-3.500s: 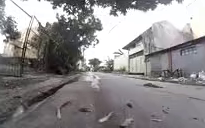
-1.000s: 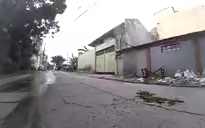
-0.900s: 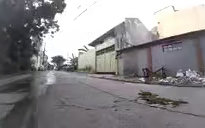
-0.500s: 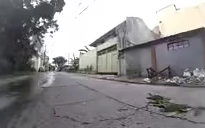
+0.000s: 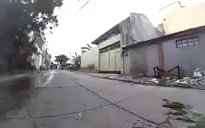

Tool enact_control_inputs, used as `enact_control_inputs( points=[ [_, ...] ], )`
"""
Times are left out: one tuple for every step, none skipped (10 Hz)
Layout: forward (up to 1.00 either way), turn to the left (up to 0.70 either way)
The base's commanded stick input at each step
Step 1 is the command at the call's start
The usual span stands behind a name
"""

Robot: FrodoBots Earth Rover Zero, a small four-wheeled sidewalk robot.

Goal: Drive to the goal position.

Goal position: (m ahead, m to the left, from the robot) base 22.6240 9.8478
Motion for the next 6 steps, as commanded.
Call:
enact_control_inputs(
  points=[
    [0.94,0.0],
    [0.92,0.0],
    [0.92,-0.04],
    [0.92,-0.19],
    [0.92,-0.22],
    [0.92,-0.05]
  ],
)
